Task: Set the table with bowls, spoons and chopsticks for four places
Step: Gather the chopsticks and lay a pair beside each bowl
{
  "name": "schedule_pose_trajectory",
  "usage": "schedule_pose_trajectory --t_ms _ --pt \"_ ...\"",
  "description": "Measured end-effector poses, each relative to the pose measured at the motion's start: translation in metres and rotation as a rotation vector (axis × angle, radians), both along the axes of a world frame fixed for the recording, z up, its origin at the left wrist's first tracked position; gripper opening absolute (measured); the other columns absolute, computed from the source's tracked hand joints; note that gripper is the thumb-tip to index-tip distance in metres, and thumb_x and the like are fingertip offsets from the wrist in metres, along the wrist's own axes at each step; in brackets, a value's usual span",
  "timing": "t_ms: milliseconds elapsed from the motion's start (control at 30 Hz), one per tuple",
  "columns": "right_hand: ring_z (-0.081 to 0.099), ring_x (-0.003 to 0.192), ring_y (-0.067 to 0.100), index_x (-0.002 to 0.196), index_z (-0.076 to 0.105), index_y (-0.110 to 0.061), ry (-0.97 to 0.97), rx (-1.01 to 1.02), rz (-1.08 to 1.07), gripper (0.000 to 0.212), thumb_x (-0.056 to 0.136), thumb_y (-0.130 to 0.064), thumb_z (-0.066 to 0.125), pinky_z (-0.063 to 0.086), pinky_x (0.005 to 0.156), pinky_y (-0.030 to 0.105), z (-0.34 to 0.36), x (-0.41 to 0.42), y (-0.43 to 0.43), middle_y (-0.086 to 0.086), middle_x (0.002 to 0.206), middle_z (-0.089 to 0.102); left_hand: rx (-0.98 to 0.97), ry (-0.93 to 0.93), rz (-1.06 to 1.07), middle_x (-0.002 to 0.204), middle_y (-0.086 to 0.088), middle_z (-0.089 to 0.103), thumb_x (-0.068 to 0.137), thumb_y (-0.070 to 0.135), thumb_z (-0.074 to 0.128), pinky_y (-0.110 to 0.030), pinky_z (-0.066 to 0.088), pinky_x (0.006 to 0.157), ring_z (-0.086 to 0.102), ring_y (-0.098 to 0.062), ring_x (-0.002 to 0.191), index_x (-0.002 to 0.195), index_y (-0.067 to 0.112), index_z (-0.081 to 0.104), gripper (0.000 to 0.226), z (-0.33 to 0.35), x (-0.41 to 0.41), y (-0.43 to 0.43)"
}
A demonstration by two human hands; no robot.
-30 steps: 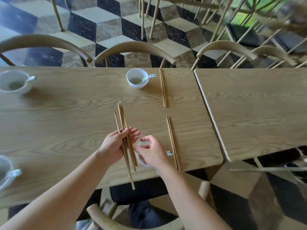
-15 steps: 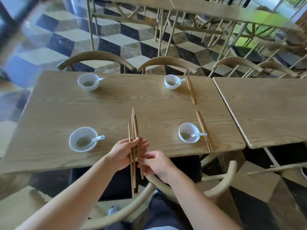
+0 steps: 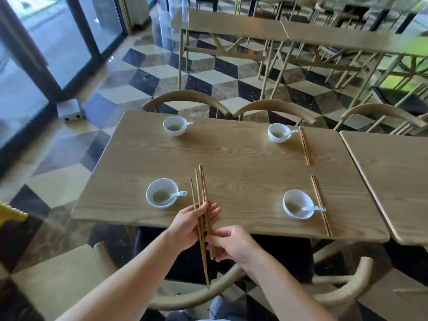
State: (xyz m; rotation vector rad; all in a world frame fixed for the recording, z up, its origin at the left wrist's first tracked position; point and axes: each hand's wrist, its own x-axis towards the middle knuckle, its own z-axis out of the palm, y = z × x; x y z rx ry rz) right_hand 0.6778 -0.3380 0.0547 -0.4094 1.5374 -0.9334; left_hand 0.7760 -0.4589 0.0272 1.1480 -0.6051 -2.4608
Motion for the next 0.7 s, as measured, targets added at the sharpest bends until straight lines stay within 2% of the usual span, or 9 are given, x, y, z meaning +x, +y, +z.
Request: schedule_pose_trajectory --t_ms 133,267,400,600,700 --pt "0.063 0.061 0.015 0.091 0.077 -0.002 -0.044 -0.020 -0.006 0.013 0.090 -0.013 0.072 0.052 0.055 0.026 -0.005 -0.015 0.010 0.009 0.076 0.072 -0.022 -0.054 -0.041 0.108 -0.024 0.075 0.101 0.010 0.055 -0.038 0.063 0.073 0.076 -0.030 0.095 0.113 -0.009 0.066 0.024 0.002 -0.011 0.008" --pt "0.063 0.058 0.014 0.087 0.074 -0.002 -0.111 -0.015 -0.006 0.010 0.089 -0.012 0.073 0.050 0.053 0.025 -0.014 -0.036 0.012 0.008 0.072 0.070 -0.051 -0.148 -0.023 0.099 -0.023 0.075 0.104 0.008 0.051 -0.039 0.064 0.074 0.076 -0.029 0.087 0.109 -0.008 0.064 0.022 -0.002 -0.014 0.012" --pt "0.062 0.055 0.014 0.098 0.068 0.004 -0.142 0.072 -0.076 0.014 0.089 -0.006 0.072 0.048 0.050 0.025 -0.030 -0.047 -0.003 0.010 0.071 0.069 -0.009 -0.235 0.068 0.106 -0.025 0.073 0.104 0.003 0.049 -0.038 0.065 0.070 0.075 -0.031 0.090 0.115 -0.012 0.059 0.022 -0.010 -0.002 0.011" --pt "0.059 0.054 0.013 0.107 0.058 -0.006 -0.178 0.180 -0.175 0.019 0.091 -0.004 0.068 0.048 0.055 0.027 -0.061 -0.041 -0.051 0.008 0.073 0.065 0.043 -0.257 0.108 0.101 -0.023 0.077 0.102 0.003 0.051 -0.038 0.065 0.073 0.077 -0.028 0.087 0.115 -0.009 0.059 0.020 -0.019 0.020 -0.015" --pt "0.058 0.060 0.014 0.112 0.054 -0.009 -0.157 0.225 -0.214 0.025 0.092 -0.005 0.068 0.046 0.057 0.028 -0.077 -0.035 -0.080 0.007 0.076 0.065 0.077 -0.241 0.082 0.106 -0.023 0.076 0.102 0.004 0.052 -0.039 0.064 0.074 0.077 -0.030 0.094 0.117 -0.009 0.060 0.021 -0.026 0.028 -0.033"
